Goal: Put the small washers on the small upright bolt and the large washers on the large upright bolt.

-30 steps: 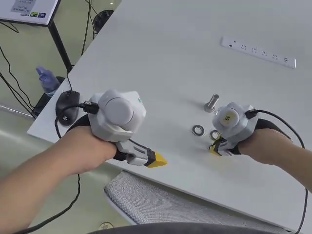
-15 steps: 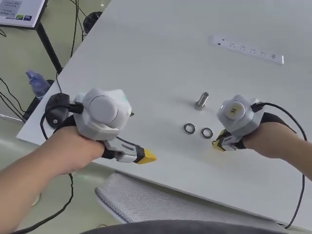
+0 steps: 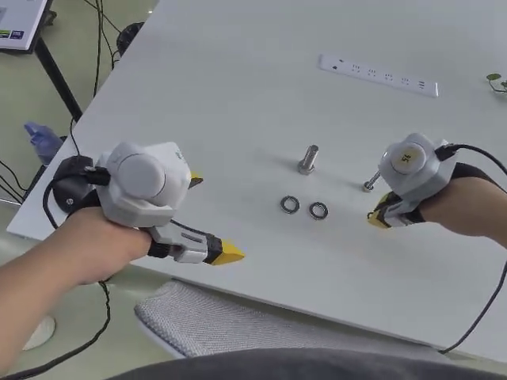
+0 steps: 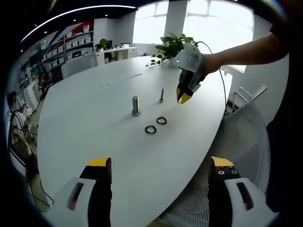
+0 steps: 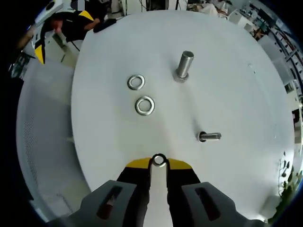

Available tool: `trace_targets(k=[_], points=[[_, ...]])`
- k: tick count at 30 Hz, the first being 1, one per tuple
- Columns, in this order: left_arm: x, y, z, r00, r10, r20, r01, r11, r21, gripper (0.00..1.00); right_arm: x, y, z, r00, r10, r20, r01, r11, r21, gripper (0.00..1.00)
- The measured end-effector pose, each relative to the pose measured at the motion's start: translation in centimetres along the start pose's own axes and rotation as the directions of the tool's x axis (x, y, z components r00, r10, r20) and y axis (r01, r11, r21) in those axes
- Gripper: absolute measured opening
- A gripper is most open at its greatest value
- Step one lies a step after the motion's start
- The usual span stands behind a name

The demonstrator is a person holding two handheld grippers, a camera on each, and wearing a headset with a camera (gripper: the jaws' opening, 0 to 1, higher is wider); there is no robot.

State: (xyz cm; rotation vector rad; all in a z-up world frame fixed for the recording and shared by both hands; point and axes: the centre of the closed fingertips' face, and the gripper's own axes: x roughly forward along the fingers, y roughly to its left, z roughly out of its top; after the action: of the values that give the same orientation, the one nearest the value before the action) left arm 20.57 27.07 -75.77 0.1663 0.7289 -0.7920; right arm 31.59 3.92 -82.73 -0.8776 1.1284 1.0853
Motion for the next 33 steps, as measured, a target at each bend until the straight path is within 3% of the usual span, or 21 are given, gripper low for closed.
trace_targets(k=[3, 7, 16, 18, 21, 24, 33], points=[[0.2, -0.3, 0.1, 0.9997, -0.011, 0.023, 0.012, 1.0, -0.029, 0.89, -0.6, -0.7, -0.4, 1.0, -0.009, 0.0, 0.009, 1.0, 0.002, 0.12], [0.3, -0.3, -0.3, 1.0, -0.006, 0.008, 0.007, 1.0, -0.03, 0.91, -1.3, -1.9, -0.7, 0.9998, -0.018, 0.004, 0.018, 1.0, 0.016, 0.12], [0.0, 0.1, -0.1, 0.9998, 0.011, 0.016, -0.011, 0.999, -0.036, 0.95, -2.1, -4.1, 0.2, 0.9987, -0.045, 0.022, 0.045, 0.999, 0.027, 0.12], [0.0, -0.1, 0.3, 0.9993, 0.008, 0.036, -0.007, 0.999, -0.032, 0.99, -2.3, -4.8, 0.5, 0.9982, -0.054, 0.026, 0.053, 0.998, 0.025, 0.12], [0.0, -0.2, 0.1, 0.9997, 0.009, 0.023, -0.008, 1.0, -0.019, 0.99, -2.7, -5.9, 1.0, 0.9975, -0.061, 0.036, 0.06, 0.998, 0.034, 0.12], [0.1, -0.2, -0.1, 0.9998, 0.004, 0.018, -0.003, 1.0, -0.021, 0.99, -2.6, -8.3, 1.8, 0.9968, -0.064, 0.048, 0.062, 0.997, 0.042, 0.12], [0.0, 0.3, -0.4, 1.0, 0.005, 0.003, -0.005, 1.0, -0.017, 0.97, -2.6, -8.6, 3.0, 0.9961, -0.058, 0.066, 0.055, 0.998, 0.039, 0.12]])
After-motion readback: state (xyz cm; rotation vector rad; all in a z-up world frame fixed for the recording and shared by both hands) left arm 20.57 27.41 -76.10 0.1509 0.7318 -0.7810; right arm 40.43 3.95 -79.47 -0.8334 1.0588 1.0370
